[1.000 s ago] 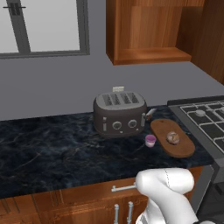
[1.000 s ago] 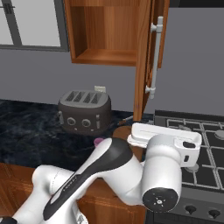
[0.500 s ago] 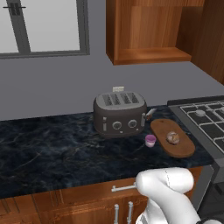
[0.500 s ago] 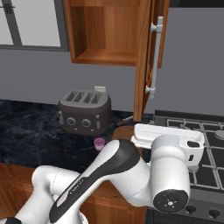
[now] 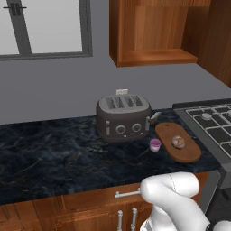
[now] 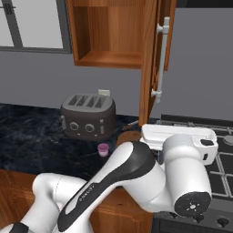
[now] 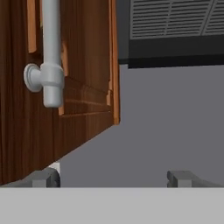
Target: Pick the bread, place it on the cutting board, pick the jam, place it on the counter, and close the cabinet.
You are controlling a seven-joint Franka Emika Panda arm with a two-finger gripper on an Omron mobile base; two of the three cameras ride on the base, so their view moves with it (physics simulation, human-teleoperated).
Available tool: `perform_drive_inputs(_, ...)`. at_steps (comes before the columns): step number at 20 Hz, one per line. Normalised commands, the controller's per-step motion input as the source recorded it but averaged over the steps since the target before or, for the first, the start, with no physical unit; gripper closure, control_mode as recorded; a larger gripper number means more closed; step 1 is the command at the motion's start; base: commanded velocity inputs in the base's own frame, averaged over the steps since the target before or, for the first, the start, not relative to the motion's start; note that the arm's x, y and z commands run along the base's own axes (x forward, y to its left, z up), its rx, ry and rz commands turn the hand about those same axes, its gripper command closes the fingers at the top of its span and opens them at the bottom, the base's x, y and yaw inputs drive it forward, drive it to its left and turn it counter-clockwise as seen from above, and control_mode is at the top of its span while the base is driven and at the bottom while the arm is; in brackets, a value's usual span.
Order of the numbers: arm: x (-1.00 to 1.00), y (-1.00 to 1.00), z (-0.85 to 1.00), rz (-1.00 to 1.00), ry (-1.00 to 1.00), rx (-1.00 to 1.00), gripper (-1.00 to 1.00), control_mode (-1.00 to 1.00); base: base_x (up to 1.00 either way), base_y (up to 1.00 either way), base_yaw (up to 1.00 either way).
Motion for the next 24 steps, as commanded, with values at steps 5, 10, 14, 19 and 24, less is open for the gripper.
perform_drive_inputs(5, 0.0, 0.0, 0.17, 0.06, 0.0, 0.0, -1.0, -1.0, 0.0, 0.0, 0.0)
perform_drive_inputs(10, 0.0, -0.02, 0.12, 0.06, 0.0, 0.0, -1.0, -1.0, 0.0, 0.0, 0.0)
perform_drive_inputs(14, 0.0, -0.03, 0.13, 0.06, 0.0, 0.0, -1.0, -1.0, 0.0, 0.0, 0.0)
perform_drive_inputs(19, 0.0, -0.01, 0.19, 0.04, 0.0, 0.0, -1.0, -1.0, 0.0, 0.0, 0.0)
perform_drive_inputs(24, 0.0, 0.0, 0.23, 0.0, 0.0, 0.0, -1.0, -1.0, 0.0, 0.0, 0.0)
